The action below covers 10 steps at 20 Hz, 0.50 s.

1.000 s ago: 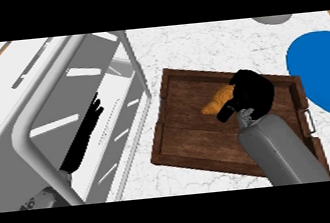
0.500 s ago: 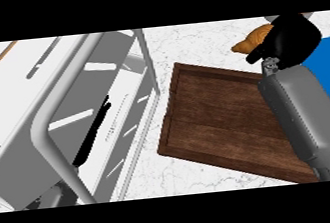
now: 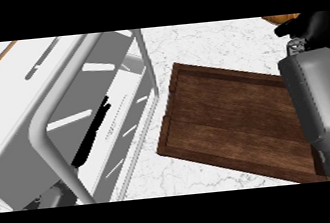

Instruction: Pick the croissant from the tray and place it in the plate

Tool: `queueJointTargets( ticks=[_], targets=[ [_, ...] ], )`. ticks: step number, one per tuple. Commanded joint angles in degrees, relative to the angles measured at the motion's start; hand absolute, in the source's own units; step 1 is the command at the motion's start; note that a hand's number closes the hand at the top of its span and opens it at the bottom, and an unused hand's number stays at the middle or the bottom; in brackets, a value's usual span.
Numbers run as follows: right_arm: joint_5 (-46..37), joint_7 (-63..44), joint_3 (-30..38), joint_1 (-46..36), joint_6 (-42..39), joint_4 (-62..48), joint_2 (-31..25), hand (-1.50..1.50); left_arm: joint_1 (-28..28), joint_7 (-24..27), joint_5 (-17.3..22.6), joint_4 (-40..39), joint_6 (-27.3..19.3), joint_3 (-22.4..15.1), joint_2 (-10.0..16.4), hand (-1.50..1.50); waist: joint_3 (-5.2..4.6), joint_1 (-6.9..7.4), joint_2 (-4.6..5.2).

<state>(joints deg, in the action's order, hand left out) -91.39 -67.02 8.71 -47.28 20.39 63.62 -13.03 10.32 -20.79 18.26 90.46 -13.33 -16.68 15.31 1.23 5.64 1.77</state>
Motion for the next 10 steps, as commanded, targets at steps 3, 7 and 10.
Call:
queueJointTargets(
  ticks=[3, 7, 10],
  targets=[
    [-9.1, -12.5, 6.5, 2.3, 16.7, 0.2, 2.0, 1.5, -5.3, 3.0, -1.4, -3.5, 0.1, -0.4, 0.9, 0.0, -1.15, -1.38, 0.16],
    [-13.5, -11.0, 11.6, 5.1, 21.6, -1.6, 2.5, 1.5, -5.4, 3.1, -1.8, -3.4, -1.0, 0.0, 0.9, 0.0, -1.12, -2.34, -0.2],
    [-16.4, -9.8, 16.5, 8.8, 25.3, -1.5, 1.2, 1.5, -7.1, 4.0, -0.8, -2.9, 0.3, -0.4, 1.1, 0.0, -1.1, -2.97, -0.26]
  ],
)
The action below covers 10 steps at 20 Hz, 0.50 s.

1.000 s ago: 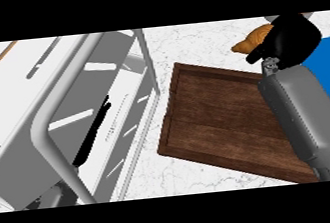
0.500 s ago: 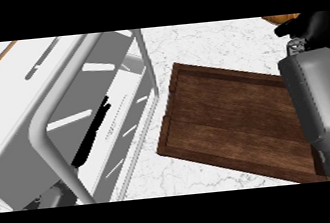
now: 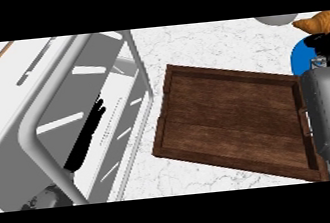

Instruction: Pick the croissant from the tray and place it in the plate

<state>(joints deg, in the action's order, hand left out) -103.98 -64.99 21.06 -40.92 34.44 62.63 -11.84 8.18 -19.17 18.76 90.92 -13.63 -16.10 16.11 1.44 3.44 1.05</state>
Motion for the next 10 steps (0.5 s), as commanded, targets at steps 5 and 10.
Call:
queueJointTargets(
  ticks=[5, 10],
  targets=[
    [-2.2, -6.4, 12.0, 3.0, 16.3, -4.1, -1.8, 1.5, -5.6, 2.9, -1.0, -4.1, -0.3, -1.3, -0.7, 0.0, -1.27, -1.12, 0.23],
    [0.0, -1.6, 17.9, 4.7, 23.7, -8.9, -2.7, 1.5, -4.2, 3.8, -1.5, -4.9, -1.1, -1.3, -1.1, 0.0, -1.26, -1.68, 0.07]
  ],
)
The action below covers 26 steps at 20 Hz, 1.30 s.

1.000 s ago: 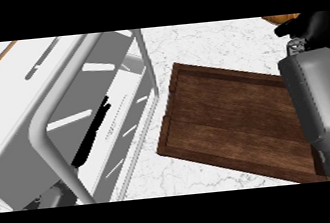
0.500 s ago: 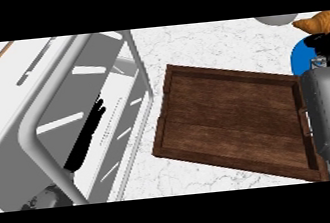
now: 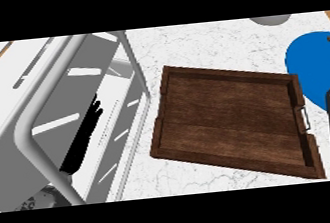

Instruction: Pick the croissant from the tray and place it in the plate

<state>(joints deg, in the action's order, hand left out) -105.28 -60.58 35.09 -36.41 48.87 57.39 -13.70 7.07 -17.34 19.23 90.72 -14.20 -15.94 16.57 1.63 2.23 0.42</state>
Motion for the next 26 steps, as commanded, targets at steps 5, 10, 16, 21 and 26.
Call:
queueJointTargets(
  ticks=[5, 10, 16, 21, 26],
  targets=[
    [5.0, -1.5, 6.5, -0.4, 14.3, -9.3, -4.3, 1.5, -4.9, 3.8, -1.0, -5.7, 0.6, -1.0, -0.2, 0.0, -1.46, -0.04, 0.66],
    [20.3, 3.2, 11.1, -0.9, 2.7, -19.9, -5.7, -1.5, -5.6, 3.3, -0.4, -4.4, 0.6, -1.3, 0.6, 0.0, -1.33, -0.2, 0.44],
    [33.7, 17.9, 10.8, -0.7, 10.1, -23.5, -7.0, -1.5, -6.0, 3.6, -1.3, -4.4, -0.6, -2.8, -0.4, 0.0, -1.16, -0.19, 0.4],
    [41.3, 27.9, 9.8, -1.3, 16.4, -19.8, -7.8, -1.5, -5.5, 3.1, -0.2, -4.2, -0.4, -2.0, 0.4, 0.0, -1.14, -0.21, 0.35],
    [52.0, 35.5, 9.9, 1.9, 22.4, -13.5, -4.6, -1.5, -3.3, 3.8, 0.2, -7.6, 0.0, -0.2, 1.4, 0.0, -1.25, -2.22, 0.2]
  ],
)
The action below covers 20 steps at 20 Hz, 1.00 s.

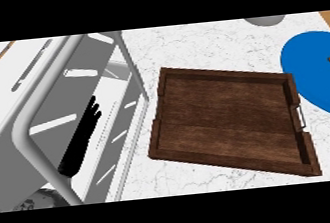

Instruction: Pick the croissant from the tray and place it in the plate

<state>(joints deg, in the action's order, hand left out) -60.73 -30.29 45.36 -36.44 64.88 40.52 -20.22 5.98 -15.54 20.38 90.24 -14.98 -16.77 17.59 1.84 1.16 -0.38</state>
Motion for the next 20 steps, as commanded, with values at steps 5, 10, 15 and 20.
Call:
queueJointTargets(
  ticks=[5, 10, 15, 20],
  targets=[
    [21.0, 12.5, -3.2, 6.3, 1.8, 13.5, 5.7, -1.5, -5.4, 0.9, -1.0, -3.6, -0.9, -1.1, -0.4, 0.0, -1.52, -1.76, 0.13],
    [28.7, 17.5, -8.7, 12.0, -4.2, 23.5, 11.5, -1.5, -8.4, 4.5, -2.5, -4.9, -1.0, -2.5, -0.8, 0.0, -1.73, -2.38, -0.07],
    [34.1, 23.1, -13.0, 19.7, -6.9, 31.3, 17.5, -1.5, -7.9, 4.5, 0.7, -6.0, 1.4, 0.8, 1.3, 0.0, -1.84, -2.48, 0.1],
    [33.6, 21.9, -18.2, 27.0, -6.2, 35.0, 20.1, -1.5, -5.0, 2.7, -0.5, -5.9, 0.1, 0.2, 1.0, 0.0, -1.89, -2.25, 0.26]
  ],
)
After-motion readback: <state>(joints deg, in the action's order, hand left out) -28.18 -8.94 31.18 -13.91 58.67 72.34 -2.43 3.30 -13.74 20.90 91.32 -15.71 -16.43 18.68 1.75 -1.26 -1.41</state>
